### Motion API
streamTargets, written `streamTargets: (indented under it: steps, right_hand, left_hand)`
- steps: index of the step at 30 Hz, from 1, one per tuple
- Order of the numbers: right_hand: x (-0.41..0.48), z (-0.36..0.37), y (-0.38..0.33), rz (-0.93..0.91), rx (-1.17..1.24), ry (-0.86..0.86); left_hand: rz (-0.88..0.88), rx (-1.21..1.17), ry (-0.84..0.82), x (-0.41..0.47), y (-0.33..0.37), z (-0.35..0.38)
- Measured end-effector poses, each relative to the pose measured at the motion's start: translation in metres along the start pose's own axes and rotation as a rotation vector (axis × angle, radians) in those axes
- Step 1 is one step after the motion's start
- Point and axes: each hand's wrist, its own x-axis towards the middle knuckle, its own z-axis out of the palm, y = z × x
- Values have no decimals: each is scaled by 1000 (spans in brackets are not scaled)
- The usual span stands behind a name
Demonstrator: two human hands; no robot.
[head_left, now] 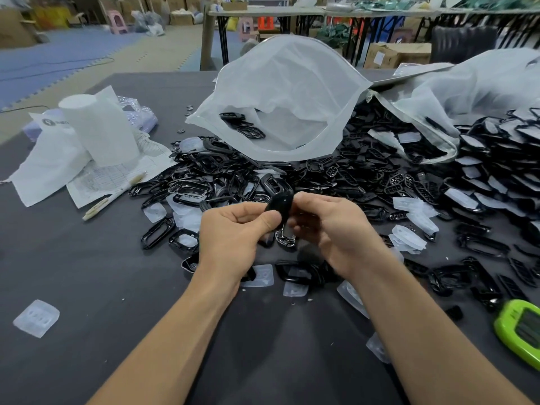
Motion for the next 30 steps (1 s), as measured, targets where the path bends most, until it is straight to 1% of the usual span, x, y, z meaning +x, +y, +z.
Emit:
streamTargets:
  steps: [1,2,4,6,7,8,9,10,11,13,14,16,18,19,22,24,25,26,28,30]
  right_hand:
    - [0,2,1,-41,-86,62]
    - [0,5,2,-55,-133,82]
    - [-2,10,4,-43,-133,61]
    - [-2,11,6,-79,-156,71]
    - [-1,12,7,-106,-185,88]
    - [-1,11,7,-126,-212,99]
    - [-1,10,7,-141,-228,109]
    - [-1,8,6,-154,-241,120]
    - [-1,5,6,-174,-263,131]
    - [0,-1,3,-242,-375,121]
    - [0,-3,2,-282,-455,87]
    - [-1,-7,1,-357,-594,22]
    - [-1,-8,2,-410,-714,16]
    - [-2,-6,2,-426,-770,26]
    - [-7,-6,-5,-465,-863,108]
    - [-8,-19,-22,-478,-962,204]
    - [-9,-29,-32,-446,-1052,243]
    - [-11,-40,-43,-376,-1155,266]
    - [-16,-61,-55,-189,-1317,282]
    - [-21,-72,-55,-46,-1368,279]
  left_hand:
    - [80,159,80,0,-3,-2]
    - [179,344,162,-1,-3,-3]
    - [443,621,272,-7,-4,-3]
    - [731,731,277,-8,-10,-1]
    - [825,745,250,-8,-11,-1]
    - [876,756,215,-8,-12,-1]
    - [881,757,184,-7,-12,-1]
    - [832,742,151,-7,-10,-2]
    - [724,698,111,-8,-6,-3]
    - [428,552,26,-11,2,-1]
    - [313,486,-6,-11,4,0]
    - [200,409,-87,-7,5,-2]
    - [134,418,-151,-1,5,-5]
    - [116,451,-148,1,4,-7]
    - [139,558,-67,4,1,-11]
    - [140,521,-42,4,-1,-11]
    - [122,476,-27,5,-3,-11]
    - [99,442,-9,5,-4,-10]
    - [68,390,6,5,-6,-8]
    - [16,269,-27,4,-6,-4]
